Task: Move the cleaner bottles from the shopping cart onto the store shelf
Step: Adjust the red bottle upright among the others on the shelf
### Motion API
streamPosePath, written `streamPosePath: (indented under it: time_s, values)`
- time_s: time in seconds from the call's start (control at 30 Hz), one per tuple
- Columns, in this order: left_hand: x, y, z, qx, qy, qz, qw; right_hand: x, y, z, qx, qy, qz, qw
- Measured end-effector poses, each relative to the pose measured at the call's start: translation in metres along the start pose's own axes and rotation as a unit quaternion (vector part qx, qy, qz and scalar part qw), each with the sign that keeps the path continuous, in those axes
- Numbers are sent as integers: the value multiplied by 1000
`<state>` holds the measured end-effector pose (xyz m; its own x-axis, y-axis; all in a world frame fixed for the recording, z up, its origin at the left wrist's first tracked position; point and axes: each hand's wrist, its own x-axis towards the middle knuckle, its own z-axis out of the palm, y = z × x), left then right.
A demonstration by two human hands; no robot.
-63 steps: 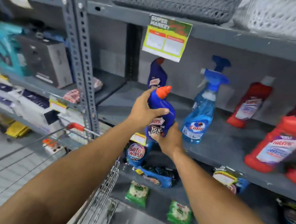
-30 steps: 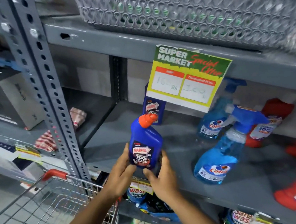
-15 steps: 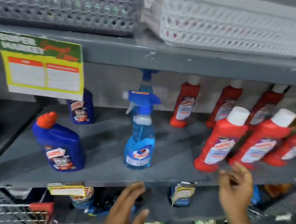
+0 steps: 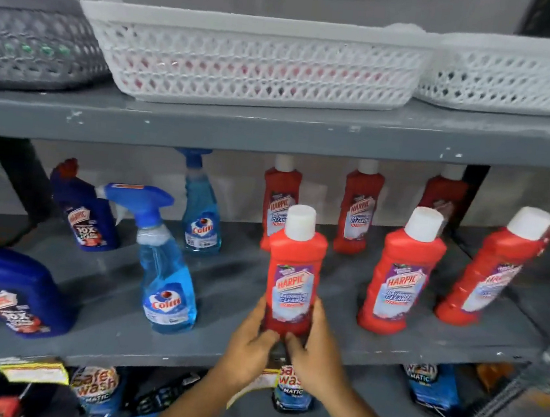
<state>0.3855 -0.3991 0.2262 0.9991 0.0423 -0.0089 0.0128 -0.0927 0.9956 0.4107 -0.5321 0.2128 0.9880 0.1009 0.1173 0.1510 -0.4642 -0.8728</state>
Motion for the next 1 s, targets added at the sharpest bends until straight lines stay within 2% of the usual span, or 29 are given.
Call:
streamPosePath:
  time_s: [0.07, 0.17, 0.2, 0.27, 0.33, 0.4, 0.47, 0.5, 0.57, 0.67, 0.77, 0.87, 1.0]
  values:
    - [-2, 3, 0, -30, 12, -4, 999, 2, 1, 4, -6, -22, -9, 1000]
    - [-6, 7, 6, -16, 36, -8, 999, 5, 5, 1, -2, -51, -17, 999]
    - [-10, 6, 8, 5, 60, 3, 998, 4, 7, -2, 8, -57, -17, 998]
    - [-23, 4, 14, 97, 155, 33, 983, -5, 10, -19, 57, -39, -33, 997]
    - [-42, 5, 27, 191, 221, 107, 950, -20, 21, -46, 124, 31, -60, 990]
    - [-53, 10, 51, 241, 173, 144, 944, -30, 40, -81, 127, 151, -71, 978]
    - [-45, 14, 80, 242, 64, 153, 956, -23, 67, -118, 69, 223, -42, 971]
    - [-35, 17, 96, 224, 19, 142, 964, -16, 77, -133, 34, 218, -10, 975]
    - [-6, 28, 123, 170, -19, 82, 982, 1, 87, -152, -22, 140, 44, 989]
    - [33, 46, 154, 60, -46, 12, 997, 13, 84, -159, -81, 11, 7, 997]
    - [45, 32, 164, 54, -33, 29, 998, 17, 74, -161, -89, -45, -17, 995]
    - [46, 14, 162, 59, -37, 33, 997, 19, 66, -159, -71, -51, -30, 996]
    - [46, 26, 163, 70, -42, 29, 996, 19, 72, -154, -66, -30, -13, 997]
